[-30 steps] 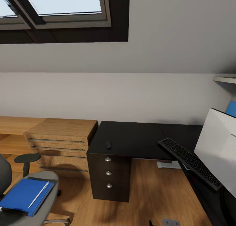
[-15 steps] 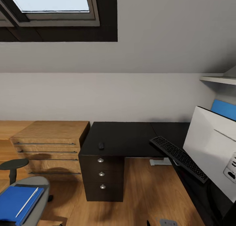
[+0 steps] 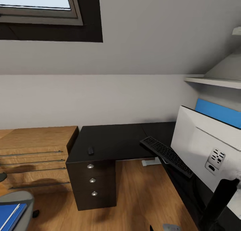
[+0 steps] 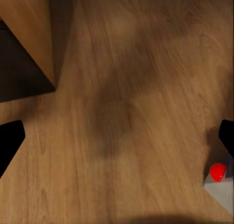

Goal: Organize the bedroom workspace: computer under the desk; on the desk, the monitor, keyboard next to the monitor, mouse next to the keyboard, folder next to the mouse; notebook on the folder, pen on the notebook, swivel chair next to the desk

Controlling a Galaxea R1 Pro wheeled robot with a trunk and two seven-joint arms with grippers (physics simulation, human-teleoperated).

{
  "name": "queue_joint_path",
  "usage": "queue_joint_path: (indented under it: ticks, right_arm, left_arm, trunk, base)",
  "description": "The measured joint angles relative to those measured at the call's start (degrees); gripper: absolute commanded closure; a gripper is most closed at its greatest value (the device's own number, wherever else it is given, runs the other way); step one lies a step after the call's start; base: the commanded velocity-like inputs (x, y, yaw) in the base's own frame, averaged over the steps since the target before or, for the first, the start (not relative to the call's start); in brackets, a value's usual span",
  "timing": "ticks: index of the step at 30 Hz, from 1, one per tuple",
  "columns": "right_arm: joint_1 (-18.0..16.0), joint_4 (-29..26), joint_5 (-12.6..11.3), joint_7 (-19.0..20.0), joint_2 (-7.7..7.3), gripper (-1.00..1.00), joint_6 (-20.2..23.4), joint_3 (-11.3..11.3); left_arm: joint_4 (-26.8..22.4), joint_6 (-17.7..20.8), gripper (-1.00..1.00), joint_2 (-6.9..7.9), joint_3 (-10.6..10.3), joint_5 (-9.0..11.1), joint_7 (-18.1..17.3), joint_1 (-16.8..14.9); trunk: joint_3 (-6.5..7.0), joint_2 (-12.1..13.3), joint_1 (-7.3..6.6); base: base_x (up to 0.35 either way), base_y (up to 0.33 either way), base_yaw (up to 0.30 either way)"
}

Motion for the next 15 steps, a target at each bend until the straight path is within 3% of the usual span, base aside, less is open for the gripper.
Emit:
queue_joint_path:
  ticks: [5, 15]
  right_arm:
    - [0.0, 0.03, 0.02, 0.03, 0.01, -1.0, 0.01, -0.01]
    - [0.0, 0.01, 0.02, 0.05, -0.23, -1.0, 0.09, -0.03]
  left_arm:
    - [0.0, -0.17, -1.0, -0.01, 0.0, 0.02, 0.0, 0.0]
    - [-0.01, -0.21, -1.0, -0.01, 0.0, 0.01, 0.0, 0.0]
  trunk:
    - [0.0, 0.0, 0.0]
    - [0.0, 0.0, 0.0]
  base:
    - [0.0, 0.0, -0.137]
    - [0.0, 0.0, -0.019]
